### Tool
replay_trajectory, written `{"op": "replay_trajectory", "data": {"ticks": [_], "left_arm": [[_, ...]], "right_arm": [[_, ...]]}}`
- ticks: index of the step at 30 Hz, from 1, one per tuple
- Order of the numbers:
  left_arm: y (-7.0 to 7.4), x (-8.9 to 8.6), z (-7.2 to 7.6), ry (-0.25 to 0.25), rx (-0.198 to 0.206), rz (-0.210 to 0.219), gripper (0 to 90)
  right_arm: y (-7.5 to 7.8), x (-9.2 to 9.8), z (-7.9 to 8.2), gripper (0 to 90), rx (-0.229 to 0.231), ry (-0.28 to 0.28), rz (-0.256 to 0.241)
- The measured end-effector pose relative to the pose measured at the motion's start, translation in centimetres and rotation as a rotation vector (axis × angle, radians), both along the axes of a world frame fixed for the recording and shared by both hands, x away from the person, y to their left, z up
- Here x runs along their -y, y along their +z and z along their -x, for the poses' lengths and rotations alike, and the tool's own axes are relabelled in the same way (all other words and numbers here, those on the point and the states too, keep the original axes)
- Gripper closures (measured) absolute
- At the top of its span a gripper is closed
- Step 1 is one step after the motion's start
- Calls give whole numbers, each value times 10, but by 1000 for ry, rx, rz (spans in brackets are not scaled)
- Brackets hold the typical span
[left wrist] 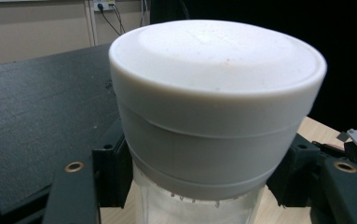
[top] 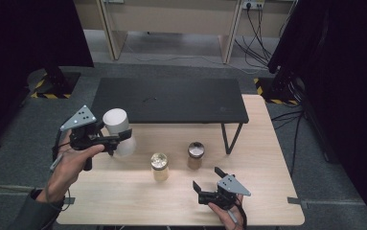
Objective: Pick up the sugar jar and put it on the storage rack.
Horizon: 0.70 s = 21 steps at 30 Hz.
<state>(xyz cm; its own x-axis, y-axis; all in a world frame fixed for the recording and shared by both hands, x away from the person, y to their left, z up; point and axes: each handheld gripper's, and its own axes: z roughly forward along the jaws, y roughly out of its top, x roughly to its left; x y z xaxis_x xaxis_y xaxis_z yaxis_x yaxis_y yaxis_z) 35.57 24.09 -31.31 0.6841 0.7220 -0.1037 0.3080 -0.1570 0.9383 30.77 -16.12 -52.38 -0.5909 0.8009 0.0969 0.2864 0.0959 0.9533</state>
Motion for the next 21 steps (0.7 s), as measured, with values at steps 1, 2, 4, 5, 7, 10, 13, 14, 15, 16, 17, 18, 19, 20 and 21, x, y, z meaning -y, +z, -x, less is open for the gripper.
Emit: {"op": "replay_trajectory", "data": {"ticks": [1,2,4,5,7,10,13,14,15,16,17,18,19,20,21], "left_arm": [[3,-1,-1,2,1,-5,350],[3,-1,-1,2,1,-5,350],[8,-2,-4,12,2,-13,350],[10,-3,-5,15,2,-14,350],[13,-4,-6,18,1,-15,350],[19,-5,-7,23,4,-18,350],[25,-6,-8,26,8,-19,350],[27,-6,-8,27,9,-21,350],[29,-6,-9,28,10,-22,350],[31,-6,-9,30,11,-23,350],[33,-6,-10,30,10,-24,351],[34,-6,-11,31,9,-26,351],[36,-6,-12,34,9,-25,350],[36,-6,-12,34,9,-25,351],[38,-6,-15,38,7,-24,351]], "right_arm": [[0,0,0,9,0,0,0],[0,0,0,9,0,0,0],[0,0,0,9,1,0,-1],[0,0,0,9,0,0,-1],[0,0,0,9,0,0,-1],[0,0,0,9,0,1,-1],[0,0,0,9,0,0,-1],[0,0,0,9,0,0,-1],[0,0,0,9,0,0,-1],[0,0,0,9,0,0,-1],[0,0,0,9,0,0,-1],[0,0,0,9,0,0,-1],[0,0,0,9,0,0,-1],[0,0,0,9,0,0,-1],[0,0,0,9,1,0,-1]]}}
